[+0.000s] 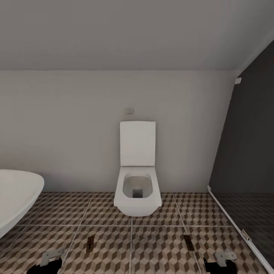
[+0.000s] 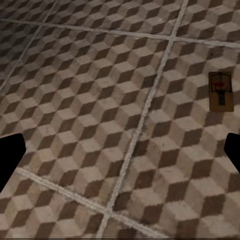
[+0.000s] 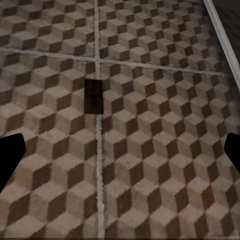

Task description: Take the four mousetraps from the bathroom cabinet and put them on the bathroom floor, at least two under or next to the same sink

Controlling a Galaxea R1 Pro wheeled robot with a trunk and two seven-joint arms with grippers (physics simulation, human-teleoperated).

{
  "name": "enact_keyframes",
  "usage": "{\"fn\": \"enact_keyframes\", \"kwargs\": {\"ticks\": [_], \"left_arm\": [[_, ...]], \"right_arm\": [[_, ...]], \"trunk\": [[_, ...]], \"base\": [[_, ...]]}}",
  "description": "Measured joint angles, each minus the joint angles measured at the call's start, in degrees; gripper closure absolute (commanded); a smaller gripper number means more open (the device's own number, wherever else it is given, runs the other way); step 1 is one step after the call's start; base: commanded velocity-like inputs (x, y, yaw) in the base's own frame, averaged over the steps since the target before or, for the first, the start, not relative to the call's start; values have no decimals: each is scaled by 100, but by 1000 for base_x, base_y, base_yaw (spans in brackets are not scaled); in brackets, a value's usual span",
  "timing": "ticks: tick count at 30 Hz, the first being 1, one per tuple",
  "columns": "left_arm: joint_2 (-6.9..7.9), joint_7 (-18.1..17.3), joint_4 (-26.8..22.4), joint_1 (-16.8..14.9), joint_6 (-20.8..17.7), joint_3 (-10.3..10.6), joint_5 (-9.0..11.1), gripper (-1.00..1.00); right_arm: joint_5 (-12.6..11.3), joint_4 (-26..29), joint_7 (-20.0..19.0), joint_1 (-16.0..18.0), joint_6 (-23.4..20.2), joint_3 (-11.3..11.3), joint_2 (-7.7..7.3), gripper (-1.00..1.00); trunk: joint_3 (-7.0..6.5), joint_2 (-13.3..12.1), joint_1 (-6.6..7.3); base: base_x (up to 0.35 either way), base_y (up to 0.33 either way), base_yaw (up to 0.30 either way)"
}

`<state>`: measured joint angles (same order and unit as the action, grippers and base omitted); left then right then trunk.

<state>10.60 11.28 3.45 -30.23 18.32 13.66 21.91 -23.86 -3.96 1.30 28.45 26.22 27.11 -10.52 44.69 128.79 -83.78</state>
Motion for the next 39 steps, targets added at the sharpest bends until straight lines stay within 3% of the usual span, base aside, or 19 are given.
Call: {"fn": "enact_keyframes", "kwargs": {"ticks": [12,31,39], "left_arm": [[10,40,80,103,1,1,-1,-100],[38,55,83,155,-4,1,23,-100],[38,50,83,163,-9,1,22,-100]], "right_arm": [[5,0,-22,-107,3,1,47,-100],[4,0,-27,-118,2,3,518,-100],[2,0,-22,-118,0,-3,567,-100]], "trunk": [[-215,-481,264],[-557,-1243,681],[-700,-1564,857]], "base": [[0,0,0],[0,0,0],[0,0,0]]}}
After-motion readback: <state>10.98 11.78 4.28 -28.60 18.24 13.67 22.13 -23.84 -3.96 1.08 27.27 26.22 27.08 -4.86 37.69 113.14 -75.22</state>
